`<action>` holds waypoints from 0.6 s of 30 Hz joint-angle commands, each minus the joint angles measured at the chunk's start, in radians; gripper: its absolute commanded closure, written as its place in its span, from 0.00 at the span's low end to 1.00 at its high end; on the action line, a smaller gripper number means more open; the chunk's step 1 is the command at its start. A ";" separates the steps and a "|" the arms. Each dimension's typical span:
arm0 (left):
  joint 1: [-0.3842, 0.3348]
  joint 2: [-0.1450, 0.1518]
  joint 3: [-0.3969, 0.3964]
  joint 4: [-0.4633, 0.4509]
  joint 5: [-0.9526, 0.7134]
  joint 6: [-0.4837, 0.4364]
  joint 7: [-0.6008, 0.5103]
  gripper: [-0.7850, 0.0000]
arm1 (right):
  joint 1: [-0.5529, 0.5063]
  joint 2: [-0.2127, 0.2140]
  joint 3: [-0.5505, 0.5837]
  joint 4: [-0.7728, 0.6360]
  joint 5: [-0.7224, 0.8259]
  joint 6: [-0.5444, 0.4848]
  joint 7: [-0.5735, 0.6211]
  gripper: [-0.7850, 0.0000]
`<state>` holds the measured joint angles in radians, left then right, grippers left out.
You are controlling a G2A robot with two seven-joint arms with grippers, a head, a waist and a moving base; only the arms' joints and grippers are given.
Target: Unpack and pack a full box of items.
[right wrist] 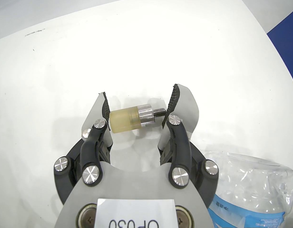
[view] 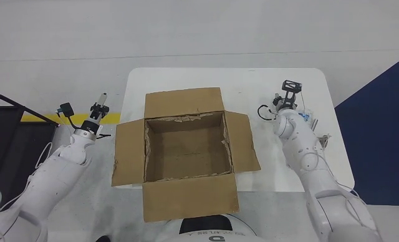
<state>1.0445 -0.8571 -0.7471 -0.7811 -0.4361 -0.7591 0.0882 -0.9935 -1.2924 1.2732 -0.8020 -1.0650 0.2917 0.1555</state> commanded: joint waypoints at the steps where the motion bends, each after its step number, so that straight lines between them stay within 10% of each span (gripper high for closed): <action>1: 0.000 0.000 0.000 0.000 0.000 0.000 0.000 0.00 | -0.008 0.000 0.002 -0.007 -0.005 0.003 -0.004 0.51; 5: 0.000 0.000 0.000 0.000 0.000 0.000 0.000 0.00 | -0.035 0.002 0.010 -0.042 -0.013 0.001 -0.023 0.57; 12: 0.000 0.000 0.000 0.000 0.000 0.000 0.000 0.00 | -0.118 0.011 0.041 -0.156 -0.026 -0.006 -0.056 1.00; 18: 0.000 0.000 0.000 0.000 0.000 0.000 0.000 0.00 | -0.194 0.021 0.077 -0.256 -0.033 -0.030 -0.072 1.00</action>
<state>1.0445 -0.8572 -0.7471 -0.7811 -0.4361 -0.7591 0.0882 -1.1735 -1.2729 1.3446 -1.0399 -1.0990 0.2695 0.0889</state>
